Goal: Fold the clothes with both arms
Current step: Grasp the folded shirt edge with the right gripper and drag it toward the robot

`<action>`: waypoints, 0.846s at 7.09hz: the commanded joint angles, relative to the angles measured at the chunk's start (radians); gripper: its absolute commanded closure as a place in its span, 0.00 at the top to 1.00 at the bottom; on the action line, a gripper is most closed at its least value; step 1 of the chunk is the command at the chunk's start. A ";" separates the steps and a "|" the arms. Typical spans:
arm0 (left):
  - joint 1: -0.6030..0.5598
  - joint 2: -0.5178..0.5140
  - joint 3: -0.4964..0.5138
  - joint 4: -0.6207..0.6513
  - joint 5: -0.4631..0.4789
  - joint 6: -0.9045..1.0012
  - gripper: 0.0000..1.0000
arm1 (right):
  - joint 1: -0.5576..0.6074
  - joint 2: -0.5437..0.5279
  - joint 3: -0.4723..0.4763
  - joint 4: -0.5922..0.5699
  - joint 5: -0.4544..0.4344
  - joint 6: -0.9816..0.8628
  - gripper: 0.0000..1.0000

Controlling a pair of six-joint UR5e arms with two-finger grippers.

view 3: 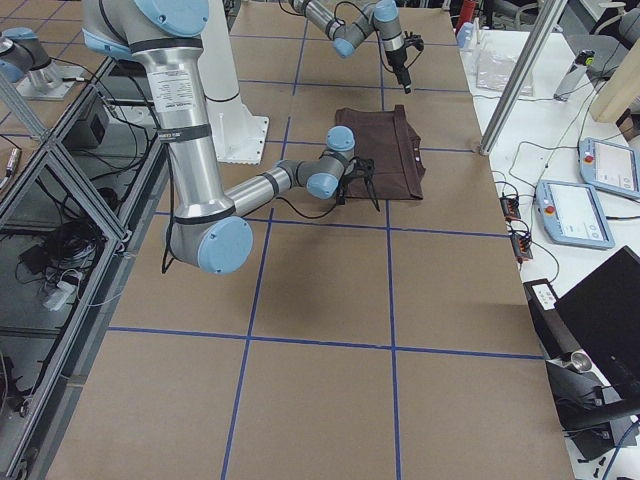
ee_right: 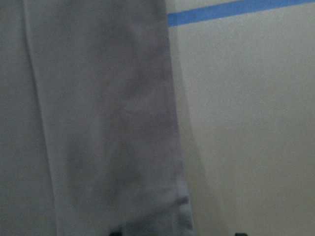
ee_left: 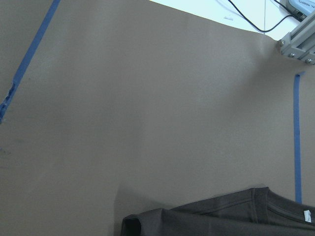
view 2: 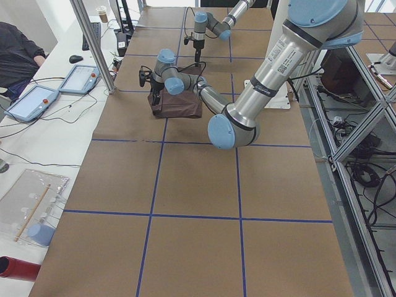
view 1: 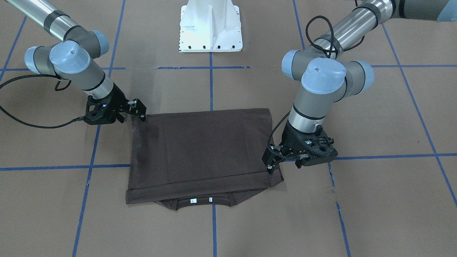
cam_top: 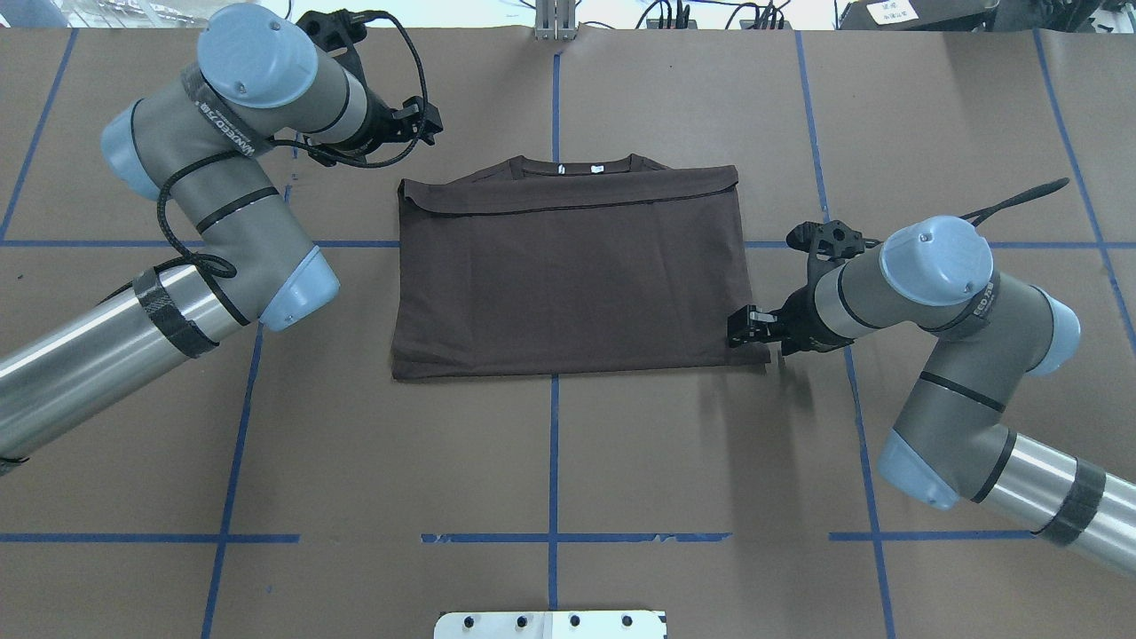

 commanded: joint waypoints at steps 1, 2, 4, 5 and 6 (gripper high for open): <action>-0.001 0.005 -0.015 0.000 -0.001 -0.002 1.00 | -0.001 0.001 -0.005 -0.001 0.000 -0.015 0.05; -0.001 0.006 -0.016 0.000 -0.001 -0.003 1.00 | 0.011 0.001 -0.004 -0.001 0.007 -0.018 0.00; -0.001 0.006 -0.016 -0.002 -0.001 -0.003 0.99 | 0.020 -0.017 0.016 0.010 0.010 -0.018 0.00; -0.001 0.006 -0.016 -0.002 -0.001 -0.003 0.99 | -0.018 -0.078 0.089 0.008 0.012 -0.018 0.00; 0.000 0.006 -0.016 -0.002 0.001 -0.003 0.99 | -0.106 -0.194 0.211 0.008 0.004 -0.017 0.00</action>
